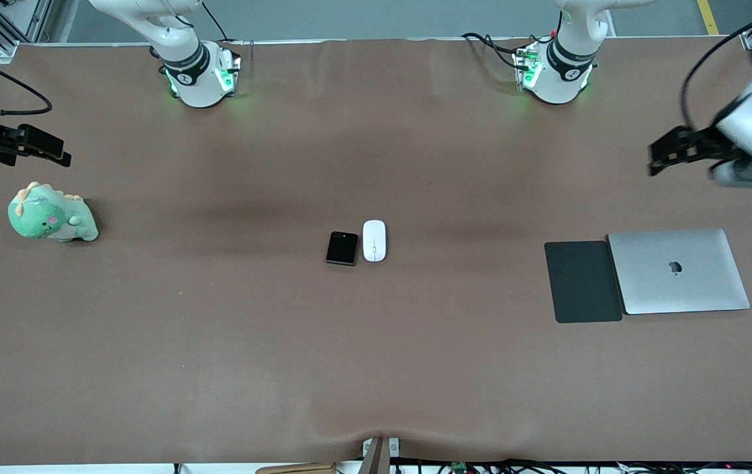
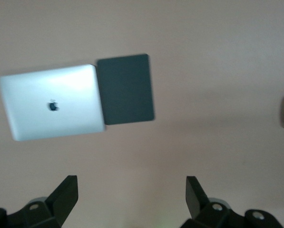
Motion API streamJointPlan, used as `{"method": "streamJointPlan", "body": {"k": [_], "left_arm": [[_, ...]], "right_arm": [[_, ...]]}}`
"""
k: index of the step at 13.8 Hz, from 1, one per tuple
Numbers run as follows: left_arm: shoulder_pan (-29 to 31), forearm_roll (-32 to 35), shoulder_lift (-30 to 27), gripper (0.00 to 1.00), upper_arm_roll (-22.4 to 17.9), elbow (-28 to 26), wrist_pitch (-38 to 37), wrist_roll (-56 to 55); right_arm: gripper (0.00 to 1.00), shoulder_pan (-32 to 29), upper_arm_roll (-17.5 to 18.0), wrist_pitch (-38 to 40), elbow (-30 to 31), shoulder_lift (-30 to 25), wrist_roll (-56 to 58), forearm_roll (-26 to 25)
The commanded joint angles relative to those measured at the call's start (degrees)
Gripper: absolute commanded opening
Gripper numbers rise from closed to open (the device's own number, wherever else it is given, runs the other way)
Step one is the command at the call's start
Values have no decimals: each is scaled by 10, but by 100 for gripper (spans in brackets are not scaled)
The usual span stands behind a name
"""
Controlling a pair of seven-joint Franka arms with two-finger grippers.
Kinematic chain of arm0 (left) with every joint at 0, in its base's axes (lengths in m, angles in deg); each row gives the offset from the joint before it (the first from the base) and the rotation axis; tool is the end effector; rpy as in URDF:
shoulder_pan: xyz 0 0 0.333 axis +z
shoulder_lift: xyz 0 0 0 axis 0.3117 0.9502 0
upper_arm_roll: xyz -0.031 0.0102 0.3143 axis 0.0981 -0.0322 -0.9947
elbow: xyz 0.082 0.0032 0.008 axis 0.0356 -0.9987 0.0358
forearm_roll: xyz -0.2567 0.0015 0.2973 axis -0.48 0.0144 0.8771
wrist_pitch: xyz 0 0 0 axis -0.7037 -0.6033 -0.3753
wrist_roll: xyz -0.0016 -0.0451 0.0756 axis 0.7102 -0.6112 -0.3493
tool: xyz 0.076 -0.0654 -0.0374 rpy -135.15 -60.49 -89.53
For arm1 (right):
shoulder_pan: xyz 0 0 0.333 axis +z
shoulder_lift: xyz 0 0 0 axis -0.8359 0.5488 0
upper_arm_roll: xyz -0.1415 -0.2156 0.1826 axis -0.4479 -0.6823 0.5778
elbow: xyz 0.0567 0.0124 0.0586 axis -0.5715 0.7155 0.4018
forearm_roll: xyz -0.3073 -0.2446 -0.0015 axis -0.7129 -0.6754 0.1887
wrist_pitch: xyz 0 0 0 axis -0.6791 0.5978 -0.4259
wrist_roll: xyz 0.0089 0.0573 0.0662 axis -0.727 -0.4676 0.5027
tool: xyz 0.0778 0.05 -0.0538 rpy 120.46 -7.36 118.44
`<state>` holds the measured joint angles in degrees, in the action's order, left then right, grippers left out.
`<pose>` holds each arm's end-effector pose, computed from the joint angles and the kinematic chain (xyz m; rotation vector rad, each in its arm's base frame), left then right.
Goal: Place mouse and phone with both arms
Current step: 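Reach the left gripper down toward the white mouse, then grasp the white mouse with the left gripper while the right gripper reaches the phone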
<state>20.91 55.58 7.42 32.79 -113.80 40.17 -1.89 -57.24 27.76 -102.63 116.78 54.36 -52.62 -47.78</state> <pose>0.5518 -0.0932 0.6031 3.1354 -0.1644 -0.0834 0.5348 -0.0168 0.6189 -3.0944 0.0741 0.2236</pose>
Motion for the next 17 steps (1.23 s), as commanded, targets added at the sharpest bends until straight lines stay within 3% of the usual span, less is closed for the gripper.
{"method": "streamJointPlan", "body": {"k": [1,9,12,17], "left_arm": [[-29,1,64,100,46,11,33,-53],[-210,7,248,100,47,23,236,-219],[-268,38,315,100,46,39,320,-299],[-351,80,423,100,23,110,348,-412]], "right_arm": [[100,1,2,-1,-2,1,-3,-1],[100,18,2,-3,-3,7,-7,-1],[100,28,2,-17,-4,17,-11,-1],[100,65,2,-18,-3,19,-54,-1]]}}
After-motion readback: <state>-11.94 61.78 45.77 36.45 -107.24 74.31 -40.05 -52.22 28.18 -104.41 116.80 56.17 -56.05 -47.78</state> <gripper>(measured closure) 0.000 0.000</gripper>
